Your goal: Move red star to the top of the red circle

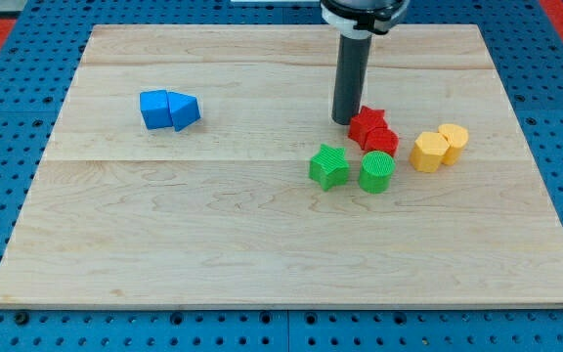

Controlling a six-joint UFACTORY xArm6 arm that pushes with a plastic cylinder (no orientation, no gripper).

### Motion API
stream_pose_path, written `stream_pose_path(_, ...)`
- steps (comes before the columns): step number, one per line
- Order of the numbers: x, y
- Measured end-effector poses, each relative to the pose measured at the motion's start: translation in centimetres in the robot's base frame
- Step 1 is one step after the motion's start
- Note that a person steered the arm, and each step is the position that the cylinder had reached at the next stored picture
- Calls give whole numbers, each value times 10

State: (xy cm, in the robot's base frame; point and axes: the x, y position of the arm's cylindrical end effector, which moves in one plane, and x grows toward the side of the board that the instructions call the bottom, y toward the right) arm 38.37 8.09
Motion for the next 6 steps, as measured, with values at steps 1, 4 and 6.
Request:
stream_pose_path(1,13,-13)
stream_pose_path(4,43,10)
stream_pose_path(6,27,5)
